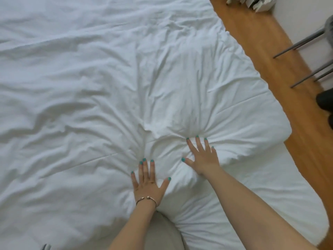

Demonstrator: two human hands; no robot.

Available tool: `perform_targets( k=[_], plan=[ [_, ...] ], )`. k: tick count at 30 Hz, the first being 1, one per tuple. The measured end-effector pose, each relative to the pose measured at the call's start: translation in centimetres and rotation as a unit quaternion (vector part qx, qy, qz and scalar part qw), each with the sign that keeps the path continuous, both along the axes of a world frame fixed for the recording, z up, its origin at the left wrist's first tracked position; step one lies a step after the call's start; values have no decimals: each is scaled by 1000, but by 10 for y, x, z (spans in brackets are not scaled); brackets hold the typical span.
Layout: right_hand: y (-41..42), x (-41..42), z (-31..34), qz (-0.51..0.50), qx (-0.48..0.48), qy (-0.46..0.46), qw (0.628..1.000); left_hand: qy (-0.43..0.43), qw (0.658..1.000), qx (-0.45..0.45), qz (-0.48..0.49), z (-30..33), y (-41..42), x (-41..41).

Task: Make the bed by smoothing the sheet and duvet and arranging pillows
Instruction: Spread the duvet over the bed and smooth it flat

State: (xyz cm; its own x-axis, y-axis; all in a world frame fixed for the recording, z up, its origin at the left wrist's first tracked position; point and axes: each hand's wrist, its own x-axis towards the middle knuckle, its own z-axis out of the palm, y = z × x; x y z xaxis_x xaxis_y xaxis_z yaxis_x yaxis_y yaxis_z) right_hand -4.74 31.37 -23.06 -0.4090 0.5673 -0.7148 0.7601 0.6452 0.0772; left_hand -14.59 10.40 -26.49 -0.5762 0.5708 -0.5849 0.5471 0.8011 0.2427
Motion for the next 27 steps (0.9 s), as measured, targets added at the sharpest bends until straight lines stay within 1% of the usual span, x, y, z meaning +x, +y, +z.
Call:
perform_targets(
  k=[2,3,5,7,10,11,14,16,17,20,22,23,26,27],
  plan=[
    [-24,23,8,2,36,21,999,-7,999,-23,-24,6,-6,20],
    [-37,37,13,-2,35,29,999,-10,999,-29,-23,13,-9,31],
    [-64,73,27,-13,-3,42,999,-16,998,-51,-36,31,-14,59],
    [-92,117,38,-44,-73,32,996,-24,995,-64,-72,49,-18,96],
    [-134,196,53,-91,-139,-1,986,-105,987,-77,-96,79,-26,159],
    [-148,223,54,-105,-142,5,984,-105,984,-88,-114,90,-32,183],
    [-184,303,67,-138,-160,35,977,-4,976,-111,-187,115,-59,261],
    [-207,351,73,-176,-197,47,964,22,971,-118,-205,125,-83,314],
    [-217,376,76,-192,-214,49,957,31,963,-136,-228,128,-92,338],
    [-252,453,76,-239,-267,72,931,85,918,-212,-325,127,-107,396],
    [-276,502,63,-286,-270,79,916,88,897,-259,-347,121,-105,422],
    [-289,524,55,-307,-272,58,910,88,886,-272,-364,119,-101,436],
    [-320,570,29,-378,-293,5,878,62,882,-256,-390,110,-98,473],
    [-327,579,22,-401,-288,3,869,29,892,-253,-374,103,-104,481]
  ],
)
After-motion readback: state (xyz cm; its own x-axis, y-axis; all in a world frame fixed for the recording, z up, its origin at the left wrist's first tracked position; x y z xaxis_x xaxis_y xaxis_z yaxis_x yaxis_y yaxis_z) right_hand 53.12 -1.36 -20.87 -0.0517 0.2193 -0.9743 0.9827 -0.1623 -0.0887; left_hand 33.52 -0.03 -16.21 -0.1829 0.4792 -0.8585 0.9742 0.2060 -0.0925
